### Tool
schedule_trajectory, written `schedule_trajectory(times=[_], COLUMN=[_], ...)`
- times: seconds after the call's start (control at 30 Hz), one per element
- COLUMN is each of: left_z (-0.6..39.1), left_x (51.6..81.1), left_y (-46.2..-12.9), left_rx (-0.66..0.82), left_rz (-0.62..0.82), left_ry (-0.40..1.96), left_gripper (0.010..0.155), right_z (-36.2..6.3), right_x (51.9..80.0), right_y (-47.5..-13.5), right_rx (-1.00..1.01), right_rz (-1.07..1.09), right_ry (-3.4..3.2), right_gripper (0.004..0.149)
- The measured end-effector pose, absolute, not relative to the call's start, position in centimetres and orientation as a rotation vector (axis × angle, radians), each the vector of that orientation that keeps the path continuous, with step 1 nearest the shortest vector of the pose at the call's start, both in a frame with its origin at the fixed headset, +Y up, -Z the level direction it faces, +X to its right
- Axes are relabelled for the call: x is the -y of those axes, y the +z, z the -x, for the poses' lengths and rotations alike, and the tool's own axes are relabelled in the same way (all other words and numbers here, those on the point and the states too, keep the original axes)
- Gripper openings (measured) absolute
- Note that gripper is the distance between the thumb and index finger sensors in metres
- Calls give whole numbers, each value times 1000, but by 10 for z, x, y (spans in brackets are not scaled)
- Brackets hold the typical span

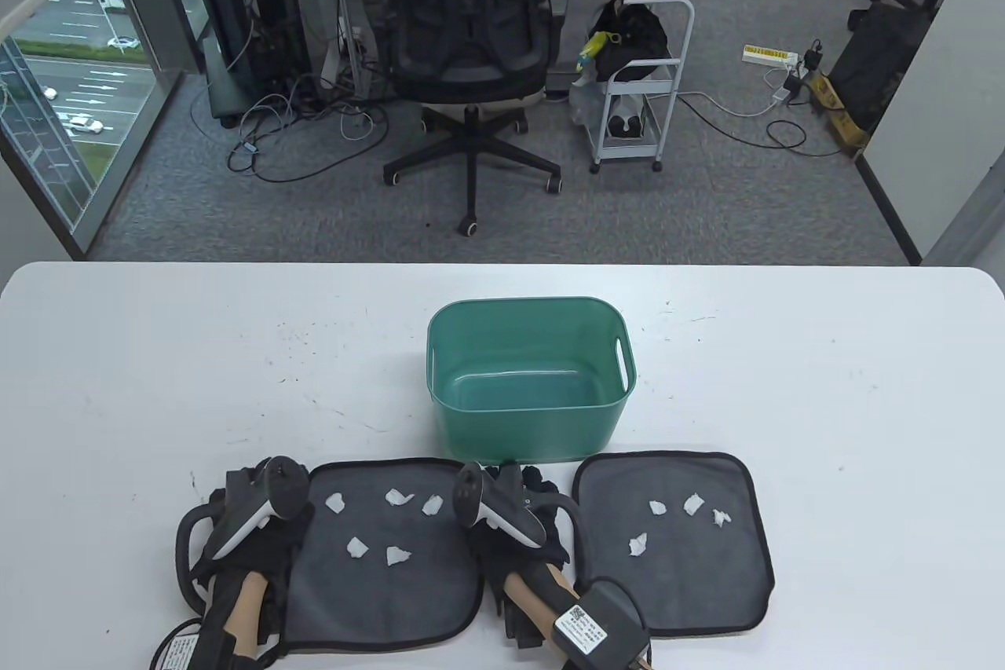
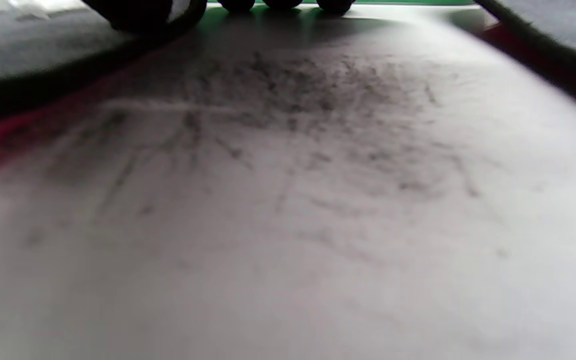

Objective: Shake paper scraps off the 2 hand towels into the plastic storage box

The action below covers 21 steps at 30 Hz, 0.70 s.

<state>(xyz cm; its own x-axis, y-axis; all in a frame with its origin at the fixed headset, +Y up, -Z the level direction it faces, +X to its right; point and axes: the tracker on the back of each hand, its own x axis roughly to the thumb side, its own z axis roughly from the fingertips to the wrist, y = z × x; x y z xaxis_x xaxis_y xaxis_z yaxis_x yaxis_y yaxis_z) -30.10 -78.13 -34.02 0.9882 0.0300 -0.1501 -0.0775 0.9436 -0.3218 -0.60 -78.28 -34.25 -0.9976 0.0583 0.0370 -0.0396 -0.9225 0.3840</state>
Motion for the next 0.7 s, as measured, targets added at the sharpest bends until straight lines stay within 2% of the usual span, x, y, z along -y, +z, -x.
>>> schedule_trajectory(times=[0.13,0.23,0.57,0.7], left_z=[301,301,309,304], left_x=[778,772,751,741], left_y=[-340,-339,-336,-334], left_rx=[-134,-128,-101,-81], left_rz=[314,305,297,324], left_ry=[94,156,330,363], left_gripper=[47,45,45,45], right_z=[4,1,-15,-18], right_x=[782,782,763,758], right_y=[-344,-344,-342,-341], right_rx=[-587,-572,-562,-655], right_rz=[-56,-38,-122,-161], right_ry=[2954,2889,2616,2434], right_gripper=[54,43,40,41])
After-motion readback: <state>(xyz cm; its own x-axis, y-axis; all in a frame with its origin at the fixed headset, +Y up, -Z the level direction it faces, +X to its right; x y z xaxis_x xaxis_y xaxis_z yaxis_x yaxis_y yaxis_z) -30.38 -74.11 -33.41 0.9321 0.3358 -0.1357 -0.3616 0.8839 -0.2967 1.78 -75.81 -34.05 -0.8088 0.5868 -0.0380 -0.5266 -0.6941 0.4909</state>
